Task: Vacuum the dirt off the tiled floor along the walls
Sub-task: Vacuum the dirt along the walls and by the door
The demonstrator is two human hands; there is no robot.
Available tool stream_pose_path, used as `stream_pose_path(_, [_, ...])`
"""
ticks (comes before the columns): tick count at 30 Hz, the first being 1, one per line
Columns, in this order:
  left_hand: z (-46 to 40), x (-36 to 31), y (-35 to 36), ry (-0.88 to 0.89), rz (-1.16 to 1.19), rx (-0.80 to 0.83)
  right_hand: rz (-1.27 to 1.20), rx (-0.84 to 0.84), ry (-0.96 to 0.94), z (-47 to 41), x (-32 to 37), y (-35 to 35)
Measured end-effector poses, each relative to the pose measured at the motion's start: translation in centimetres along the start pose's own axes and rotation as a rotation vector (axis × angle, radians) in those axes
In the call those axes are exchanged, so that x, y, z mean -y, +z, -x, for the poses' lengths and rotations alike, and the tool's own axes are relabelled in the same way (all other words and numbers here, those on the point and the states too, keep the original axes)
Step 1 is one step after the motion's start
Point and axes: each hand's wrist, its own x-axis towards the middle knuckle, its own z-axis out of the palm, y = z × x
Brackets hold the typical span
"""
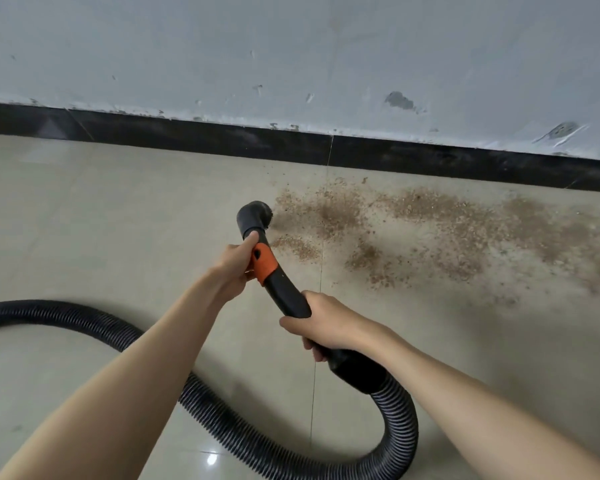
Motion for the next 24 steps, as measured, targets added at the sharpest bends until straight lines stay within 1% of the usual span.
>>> stream_pose_path(3, [0.3, 2.3, -0.9, -0.043, 0.045, -0.029, 0.169, -0.054, 0.024, -0.7, -0.7, 2.6])
stream_pose_path(8, [2.0, 5.4, -0.7, -0.092, 0.142, -0.031, 0.289, -0.104, 0.044, -0.6, -1.5, 5.6])
stream_pose_path(11, [2.4, 6.1, -0.6, -0.094, 0.102, 0.012, 0.279, -0.116, 0.048, 0.0, -1.8, 5.9])
stream_pose_path(15, [2.1, 6.5, -0.2, -0.087, 0.133, 0.068, 0.264, -0.136, 0.025, 0.0, -2.4, 5.5])
stream_pose_path(24, [1.2, 7.1, 0.2, -0.029, 0.118, 0.066, 0.302, -0.177, 0.010, -1.0, -3.2, 6.0])
